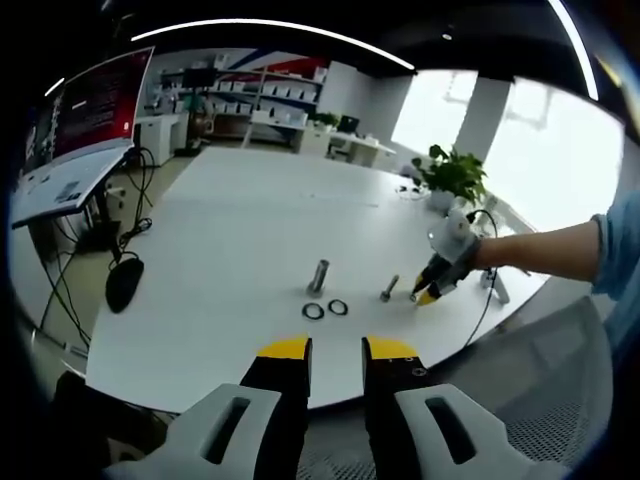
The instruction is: Place the washer onto the threaded stud by aligning its center hole with the stud, sliding it down to the base, and recovering from edge contact or off-axis alignment until the washer reaches the visible bottom stop.
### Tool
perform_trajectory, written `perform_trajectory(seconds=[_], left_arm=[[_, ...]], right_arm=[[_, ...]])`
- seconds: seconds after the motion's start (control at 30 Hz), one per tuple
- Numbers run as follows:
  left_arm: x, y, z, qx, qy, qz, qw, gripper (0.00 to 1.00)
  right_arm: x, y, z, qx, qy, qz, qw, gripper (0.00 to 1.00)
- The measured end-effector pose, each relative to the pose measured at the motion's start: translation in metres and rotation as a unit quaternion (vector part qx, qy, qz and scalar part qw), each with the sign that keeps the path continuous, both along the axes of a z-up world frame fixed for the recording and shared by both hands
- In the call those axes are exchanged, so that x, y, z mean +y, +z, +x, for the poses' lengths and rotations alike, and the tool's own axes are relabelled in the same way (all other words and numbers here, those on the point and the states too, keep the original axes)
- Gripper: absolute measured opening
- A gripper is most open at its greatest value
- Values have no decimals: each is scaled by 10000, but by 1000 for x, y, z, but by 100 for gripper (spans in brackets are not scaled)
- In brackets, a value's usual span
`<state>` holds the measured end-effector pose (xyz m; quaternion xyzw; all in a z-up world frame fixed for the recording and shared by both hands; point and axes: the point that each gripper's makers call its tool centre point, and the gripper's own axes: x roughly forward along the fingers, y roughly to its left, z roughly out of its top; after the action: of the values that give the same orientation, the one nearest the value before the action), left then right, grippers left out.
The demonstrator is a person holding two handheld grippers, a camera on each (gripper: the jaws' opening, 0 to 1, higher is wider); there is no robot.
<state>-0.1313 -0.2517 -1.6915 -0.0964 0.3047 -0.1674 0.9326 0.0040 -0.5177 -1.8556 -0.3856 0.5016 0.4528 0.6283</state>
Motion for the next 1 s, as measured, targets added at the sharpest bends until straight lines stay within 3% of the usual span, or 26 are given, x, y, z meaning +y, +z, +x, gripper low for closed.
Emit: perform_trajectory(seconds=[0.47,1.0], left_arm=[[-1,0,-1,10,-27,-3,10000,17],[-2,0,-1,17,-66,18,10000,17]], right_arm=[[2,-1,3,-32,111,-93,9999,15],[2,1,6,-15,-470,264,9985,13]])
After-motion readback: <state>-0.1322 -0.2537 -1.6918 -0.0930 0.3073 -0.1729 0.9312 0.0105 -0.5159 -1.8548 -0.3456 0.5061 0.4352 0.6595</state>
